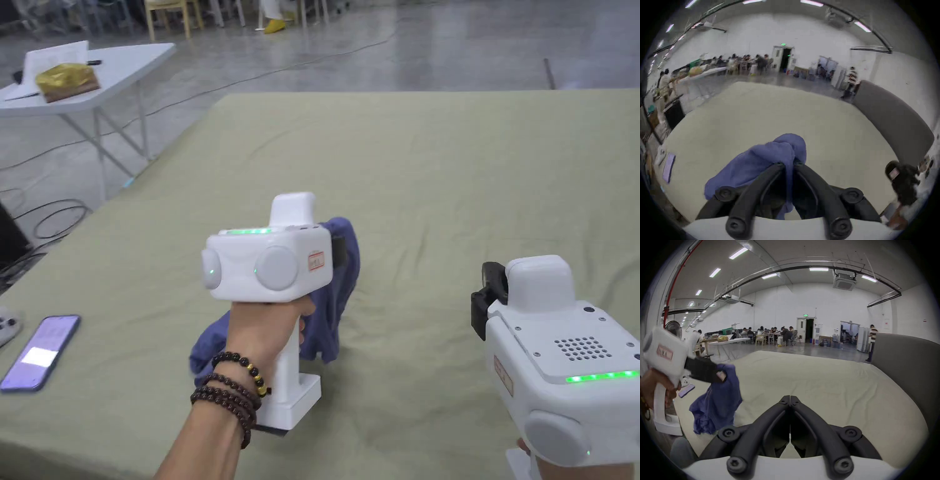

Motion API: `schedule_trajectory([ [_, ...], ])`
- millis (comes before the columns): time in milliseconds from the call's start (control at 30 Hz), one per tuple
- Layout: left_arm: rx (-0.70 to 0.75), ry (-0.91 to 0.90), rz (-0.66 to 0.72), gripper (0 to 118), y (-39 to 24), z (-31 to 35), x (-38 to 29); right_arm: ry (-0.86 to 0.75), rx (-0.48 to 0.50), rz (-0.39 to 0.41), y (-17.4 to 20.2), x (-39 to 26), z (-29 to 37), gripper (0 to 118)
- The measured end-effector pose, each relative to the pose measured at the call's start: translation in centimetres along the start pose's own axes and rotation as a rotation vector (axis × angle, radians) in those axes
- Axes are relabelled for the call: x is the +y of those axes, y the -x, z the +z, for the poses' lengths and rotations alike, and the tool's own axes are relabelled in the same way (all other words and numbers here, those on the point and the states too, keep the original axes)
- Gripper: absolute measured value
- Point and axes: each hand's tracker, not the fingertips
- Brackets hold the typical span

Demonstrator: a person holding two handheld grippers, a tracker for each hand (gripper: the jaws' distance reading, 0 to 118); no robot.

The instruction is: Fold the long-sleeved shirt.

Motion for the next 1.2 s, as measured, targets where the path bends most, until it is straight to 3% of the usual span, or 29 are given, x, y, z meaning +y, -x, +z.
schedule_trajectory([
  [200,-0.235,0.101,-0.104,2,-15.0,-10.4,1.2,0.011,-0.197,-0.049,-8.6,-1.2,4.0,2],
  [333,-0.380,0.159,-0.179,2,-26.1,-16.9,-0.1,0.050,-0.336,-0.062,-14.3,-2.4,6.4,2],
  [467,-0.482,0.240,-0.276,2,-36.8,-22.0,-3.1,0.080,-0.467,-0.126,-19.4,-4.0,8.9,2],
  [700,-0.552,0.293,-0.379,3,-45.7,-25.4,-7.7,0.131,-0.571,-0.162,-23.9,-6.2,11.0,2],
  [733,-0.546,0.293,-0.377,10,-45.9,-25.5,-8.0,0.135,-0.576,-0.165,-24.1,-6.3,11.1,2],
  [800,-0.473,0.268,-0.369,38,-45.2,-25.7,-8.1,0.134,-0.575,-0.168,-24.2,-6.5,11.4,2],
  [833,-0.465,0.239,-0.332,38,-44.4,-25.6,-7.8,0.134,-0.575,-0.166,-24.1,-6.5,11.4,2],
  [867,-0.487,0.239,-0.316,93,-43.2,-25.2,-7.2,0.134,-0.571,-0.161,-24.0,-6.5,11.3,2],
  [900,-0.525,0.235,-0.297,118,-42.3,-24.8,-6.6,0.134,-0.563,-0.155,-23.9,-6.4,11.3,2],
  [1133,-0.356,-0.033,-0.191,116,-28.4,-12.4,-3.9,0.083,-0.477,-0.190,-21.9,-4.2,9.6,2],
  [1200,-0.273,-0.107,-0.184,93,-23.8,-7.5,-5.3,0.068,-0.440,-0.173,-20.6,-3.5,9.1,2],
])
